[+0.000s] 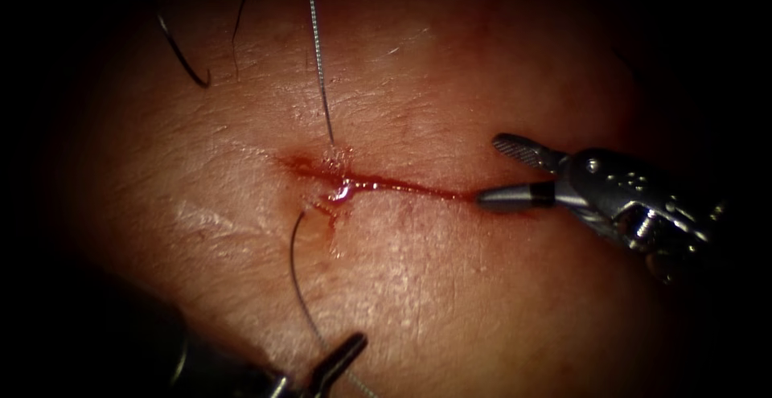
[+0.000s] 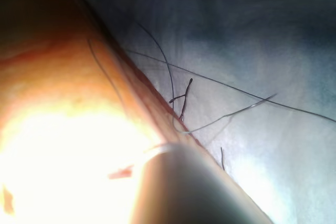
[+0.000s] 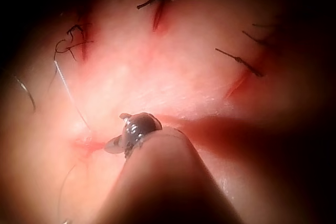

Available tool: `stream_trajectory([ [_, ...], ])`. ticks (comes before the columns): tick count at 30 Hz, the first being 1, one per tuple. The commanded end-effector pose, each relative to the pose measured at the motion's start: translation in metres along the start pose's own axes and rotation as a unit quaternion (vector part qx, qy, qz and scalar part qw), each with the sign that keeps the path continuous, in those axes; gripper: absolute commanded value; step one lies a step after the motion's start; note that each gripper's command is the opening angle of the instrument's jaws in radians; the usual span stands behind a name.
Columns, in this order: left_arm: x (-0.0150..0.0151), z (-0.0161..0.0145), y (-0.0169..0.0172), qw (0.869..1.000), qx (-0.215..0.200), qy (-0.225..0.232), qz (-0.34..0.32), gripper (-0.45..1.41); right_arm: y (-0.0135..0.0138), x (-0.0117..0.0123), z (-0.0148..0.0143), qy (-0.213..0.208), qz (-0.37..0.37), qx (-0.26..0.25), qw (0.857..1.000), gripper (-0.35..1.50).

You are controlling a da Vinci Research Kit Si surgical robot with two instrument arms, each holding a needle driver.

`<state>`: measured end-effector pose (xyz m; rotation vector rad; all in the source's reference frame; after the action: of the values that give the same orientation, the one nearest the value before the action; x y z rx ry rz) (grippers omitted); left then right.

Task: Wound Closure

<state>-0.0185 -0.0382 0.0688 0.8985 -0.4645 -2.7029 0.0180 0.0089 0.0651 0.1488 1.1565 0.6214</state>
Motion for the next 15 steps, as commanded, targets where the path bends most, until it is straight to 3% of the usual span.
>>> stream_trajectory([
  [1, 0.0005, 0.0012, 0.0007, 1.0, 0.007, 0.001, 0.004, 0.99, -0.0004, -0.0004, 0.0009, 0.0, 0.0, 0.002, 1.0, 1.3],
  [5, 0.0024, 0.0023, -0.0002, 0.999, 0.04, 0.018, 0.013, 0.96, -0.0004, -0.0005, 0.001, 0.001, 0.0, 0.002, 1.0, 1.3],
  [10, 0.0032, 0.0031, -0.0038, 0.995, 0.094, 0.032, 0.012, 0.93, -0.0005, -0.0006, 0.001, 0.001, 0.002, 0.002, 1.0, 1.3],
  [15, 0.0033, 0.0031, -0.0066, 0.993, 0.108, 0.039, 0.004, 0.84, -0.0005, -0.0006, 0.0009, 0.001, 0.002, 0.002, 1.0, 1.3],
])
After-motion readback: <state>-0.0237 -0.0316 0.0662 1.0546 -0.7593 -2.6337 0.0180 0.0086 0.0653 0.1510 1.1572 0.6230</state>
